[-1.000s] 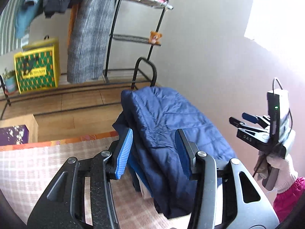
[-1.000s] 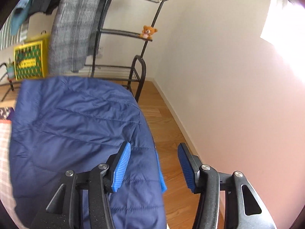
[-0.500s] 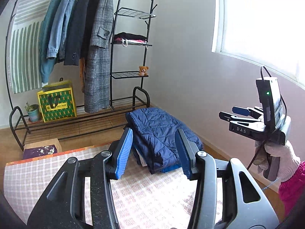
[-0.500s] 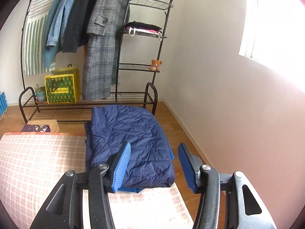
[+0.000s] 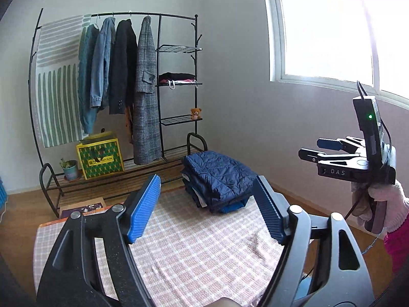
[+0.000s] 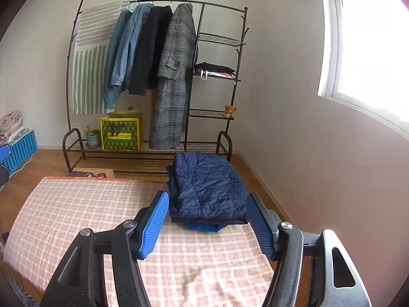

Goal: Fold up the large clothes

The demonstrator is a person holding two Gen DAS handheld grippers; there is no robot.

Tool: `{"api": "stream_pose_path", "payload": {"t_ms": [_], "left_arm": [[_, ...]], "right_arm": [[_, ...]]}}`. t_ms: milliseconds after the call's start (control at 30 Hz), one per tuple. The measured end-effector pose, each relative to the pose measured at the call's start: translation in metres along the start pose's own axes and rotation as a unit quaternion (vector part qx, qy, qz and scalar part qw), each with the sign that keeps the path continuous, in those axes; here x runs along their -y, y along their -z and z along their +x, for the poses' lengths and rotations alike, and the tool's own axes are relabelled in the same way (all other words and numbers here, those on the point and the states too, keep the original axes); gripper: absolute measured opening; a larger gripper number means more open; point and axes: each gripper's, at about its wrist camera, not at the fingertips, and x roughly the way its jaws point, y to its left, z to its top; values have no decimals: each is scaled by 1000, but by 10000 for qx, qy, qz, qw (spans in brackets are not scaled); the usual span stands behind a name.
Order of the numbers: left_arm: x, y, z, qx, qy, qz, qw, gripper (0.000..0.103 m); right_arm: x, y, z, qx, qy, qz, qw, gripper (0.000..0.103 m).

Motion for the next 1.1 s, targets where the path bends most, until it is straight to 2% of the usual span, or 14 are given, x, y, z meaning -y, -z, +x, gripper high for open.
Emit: {"api": "stream_pose_path", "payload": {"t_ms": [167, 367, 433, 500, 667, 833, 1100], "left_arm": [[7, 25, -19, -55, -98, -17, 9999, 83], [8, 43, -22, -206, -171, -200, 9994, 94], [10, 47, -24, -177, -259, -192, 9993, 103], [12, 48, -27, -166, -334, -198, 9991, 103], [12, 52, -22, -323, -287, -314, 9986, 103], [17, 54, -19, -327, -502, -129, 9981, 103], [18, 58, -18, -329, -401, -81, 9986, 103]], "right_arm": [[-5, 27, -19, 9, -48, 140, 9999, 68], [-9, 50, -37, 157, 117, 105, 9998, 87], [-11, 55, -42, 209, 206, 83, 9995, 98], [-12, 58, -45, 257, 259, 112, 9993, 103], [-13, 64, -47, 278, 347, 150, 9989, 103], [-10, 70, -43, 275, 347, 372, 9983, 103], [-13, 72, -30, 263, 356, 413, 9982, 103]]}}
